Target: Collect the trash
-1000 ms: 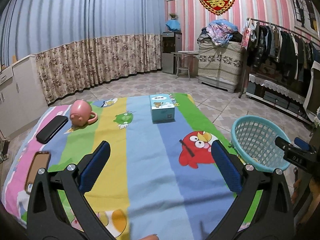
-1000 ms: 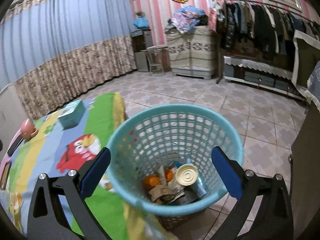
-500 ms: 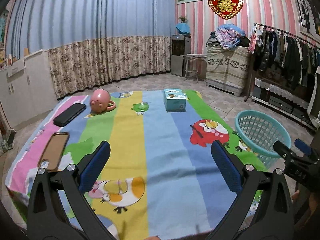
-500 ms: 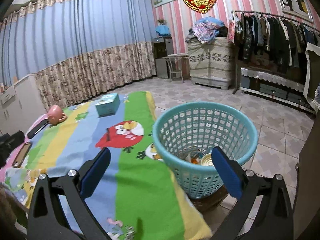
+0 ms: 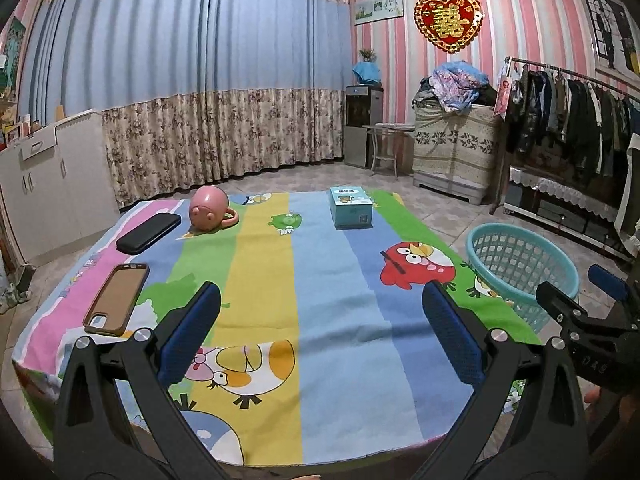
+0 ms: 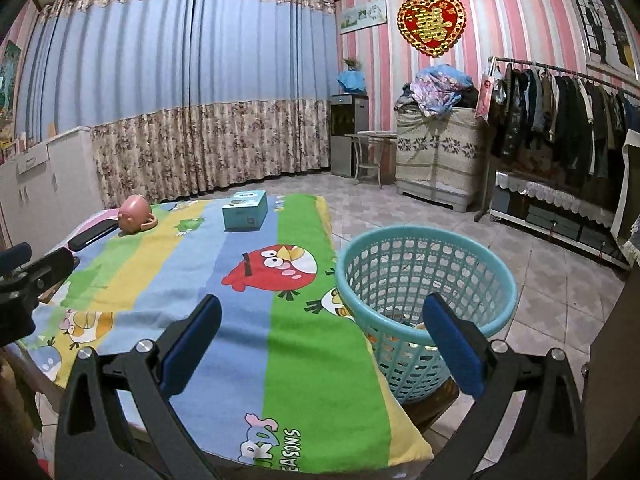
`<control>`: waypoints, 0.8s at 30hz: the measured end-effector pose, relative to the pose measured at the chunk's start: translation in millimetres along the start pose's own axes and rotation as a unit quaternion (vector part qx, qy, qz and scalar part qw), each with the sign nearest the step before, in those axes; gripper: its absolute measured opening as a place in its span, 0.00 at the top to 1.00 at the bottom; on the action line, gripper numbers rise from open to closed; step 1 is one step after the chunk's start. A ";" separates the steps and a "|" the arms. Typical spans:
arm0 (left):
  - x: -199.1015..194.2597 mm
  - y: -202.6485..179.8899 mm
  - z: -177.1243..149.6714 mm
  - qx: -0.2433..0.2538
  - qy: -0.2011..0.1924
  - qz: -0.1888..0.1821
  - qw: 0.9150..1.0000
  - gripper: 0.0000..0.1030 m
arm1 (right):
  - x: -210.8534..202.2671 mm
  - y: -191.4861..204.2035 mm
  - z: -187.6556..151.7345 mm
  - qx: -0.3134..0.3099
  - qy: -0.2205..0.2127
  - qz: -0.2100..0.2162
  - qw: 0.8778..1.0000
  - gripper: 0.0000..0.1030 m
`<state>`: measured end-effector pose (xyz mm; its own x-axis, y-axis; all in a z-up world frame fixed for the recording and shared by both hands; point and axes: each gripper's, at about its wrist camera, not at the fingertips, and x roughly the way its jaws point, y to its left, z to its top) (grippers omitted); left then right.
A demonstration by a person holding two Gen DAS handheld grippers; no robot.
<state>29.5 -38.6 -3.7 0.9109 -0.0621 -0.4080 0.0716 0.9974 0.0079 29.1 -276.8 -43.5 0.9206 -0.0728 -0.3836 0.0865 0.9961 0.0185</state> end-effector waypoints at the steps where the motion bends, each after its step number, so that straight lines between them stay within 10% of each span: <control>1: 0.3 0.0 -0.4 0.000 0.000 0.000 1.000 0.05 | -0.3 0.9 0.1 -0.001 -0.001 -0.001 1.000 0.04; 24: -4.6 -1.9 -3.6 0.007 -0.021 -0.005 1.000 0.05 | -2.7 8.3 1.6 -0.016 -0.014 -0.001 1.000 0.04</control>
<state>23.8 -40.1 -5.1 0.9262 -0.0739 -0.3697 0.0864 0.9961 0.0173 28.0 -268.5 -40.9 0.9309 -0.0750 -0.3574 0.0760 0.9970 -0.0114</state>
